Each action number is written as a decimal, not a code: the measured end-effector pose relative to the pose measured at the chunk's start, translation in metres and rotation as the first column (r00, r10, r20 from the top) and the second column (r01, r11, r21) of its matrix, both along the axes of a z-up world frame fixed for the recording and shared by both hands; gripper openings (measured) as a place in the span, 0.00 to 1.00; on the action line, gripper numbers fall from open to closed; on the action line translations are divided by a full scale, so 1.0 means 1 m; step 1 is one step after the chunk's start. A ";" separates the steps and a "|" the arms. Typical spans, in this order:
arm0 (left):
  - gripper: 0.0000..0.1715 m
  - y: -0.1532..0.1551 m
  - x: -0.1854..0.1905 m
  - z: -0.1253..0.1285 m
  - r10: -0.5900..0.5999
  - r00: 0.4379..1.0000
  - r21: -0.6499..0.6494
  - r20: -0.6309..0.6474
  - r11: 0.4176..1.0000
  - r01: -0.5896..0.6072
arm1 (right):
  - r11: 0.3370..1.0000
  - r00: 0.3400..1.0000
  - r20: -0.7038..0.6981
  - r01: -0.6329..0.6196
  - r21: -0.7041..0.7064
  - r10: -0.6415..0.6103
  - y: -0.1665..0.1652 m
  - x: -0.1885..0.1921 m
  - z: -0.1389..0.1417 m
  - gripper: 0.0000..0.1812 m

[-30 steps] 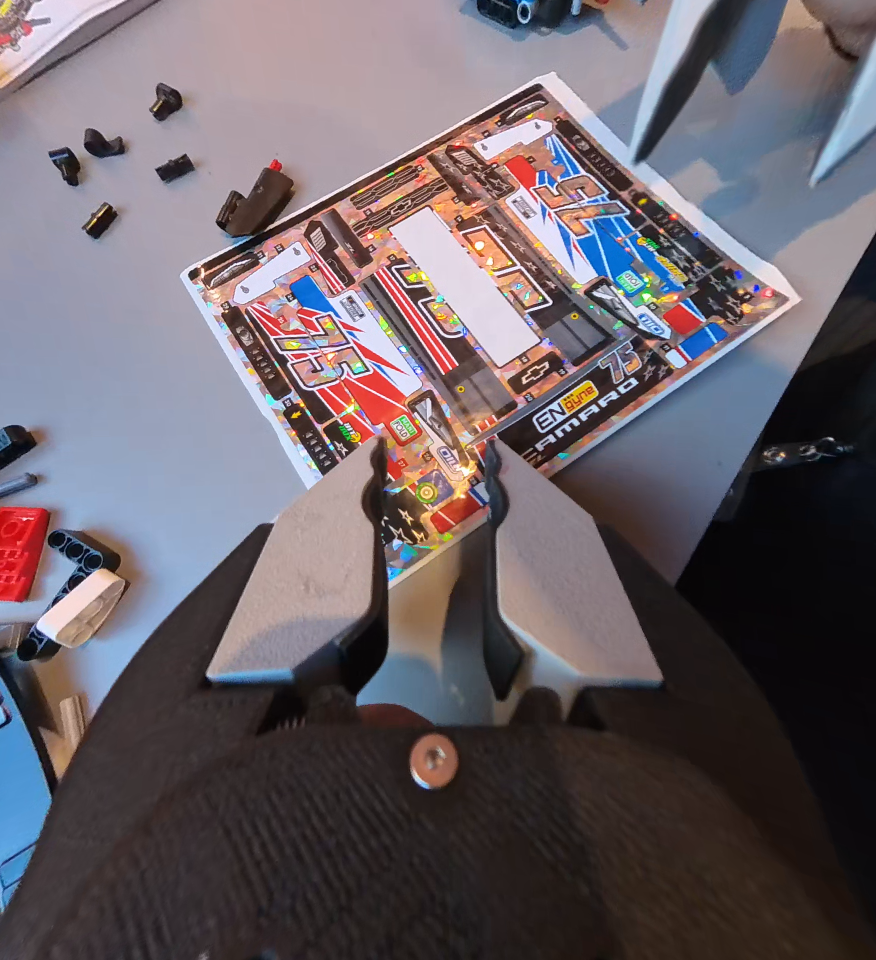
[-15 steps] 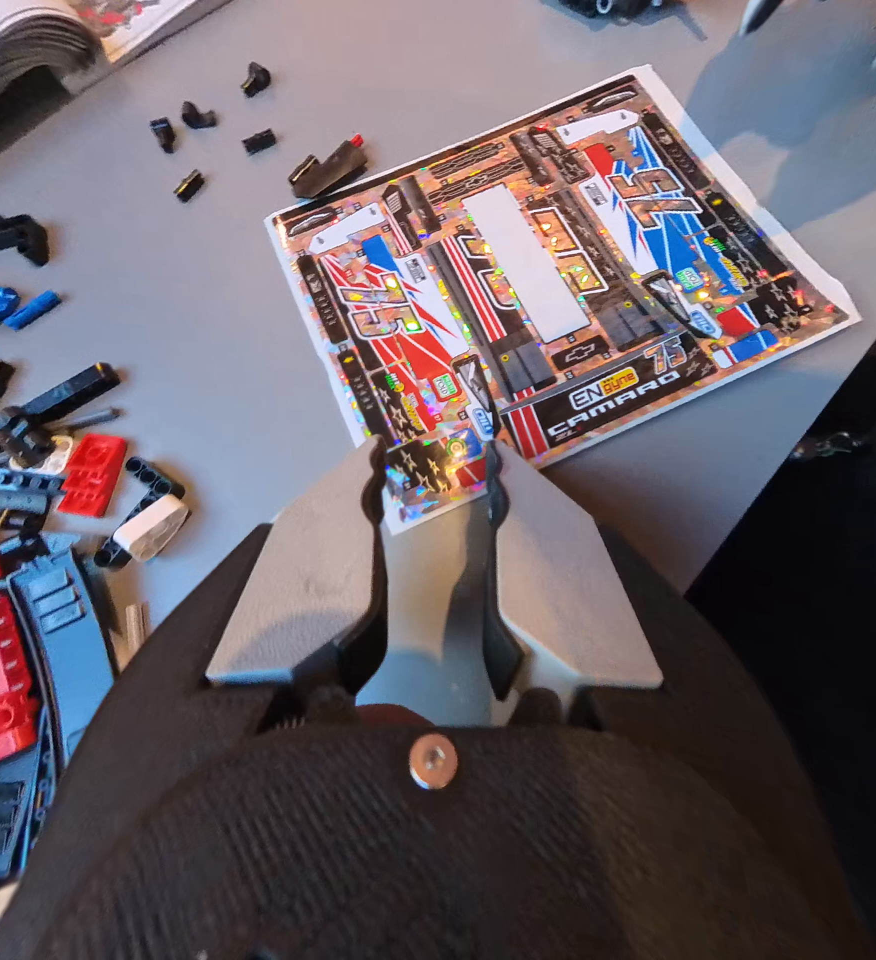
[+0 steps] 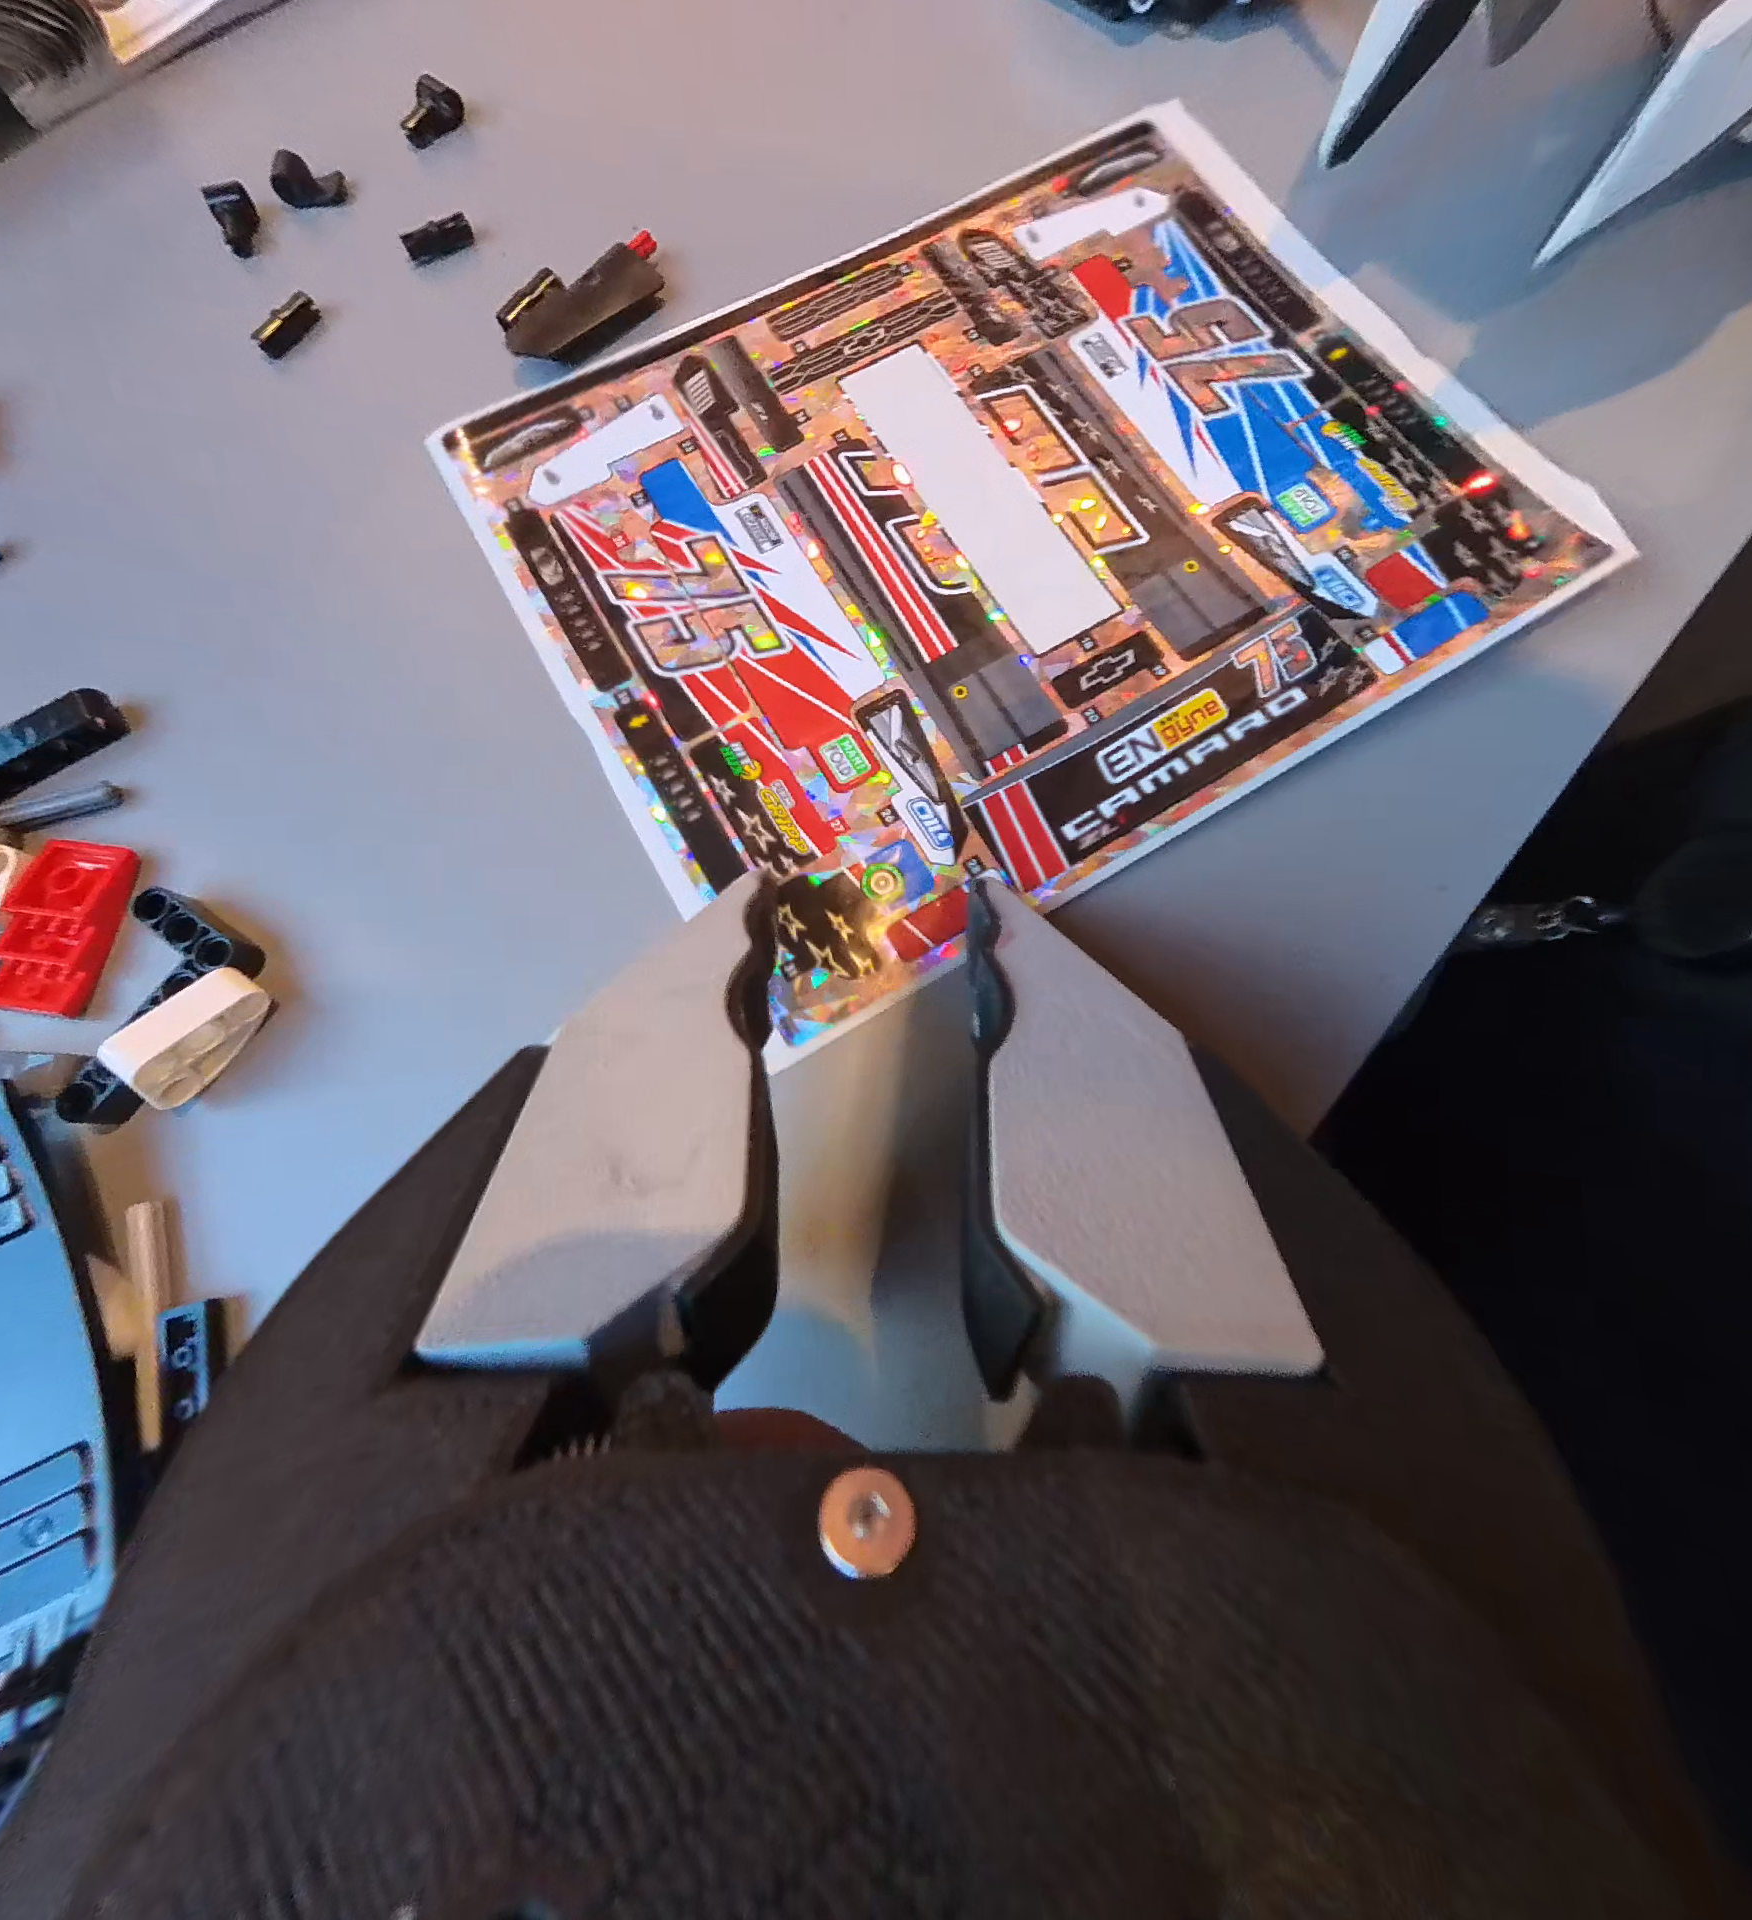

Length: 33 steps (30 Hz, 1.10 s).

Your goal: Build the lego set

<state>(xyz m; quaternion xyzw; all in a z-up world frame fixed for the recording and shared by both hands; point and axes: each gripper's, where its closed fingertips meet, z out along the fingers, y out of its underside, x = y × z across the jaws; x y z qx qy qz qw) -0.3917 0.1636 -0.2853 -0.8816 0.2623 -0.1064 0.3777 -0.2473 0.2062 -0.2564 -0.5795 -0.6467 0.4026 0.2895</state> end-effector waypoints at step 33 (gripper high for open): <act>0.17 -0.023 0.058 0.003 -0.300 0.954 -0.024 0.030 0.953 0.300 | 0.978 0.977 0.055 0.207 0.017 -0.207 0.021 0.066 -0.009 0.20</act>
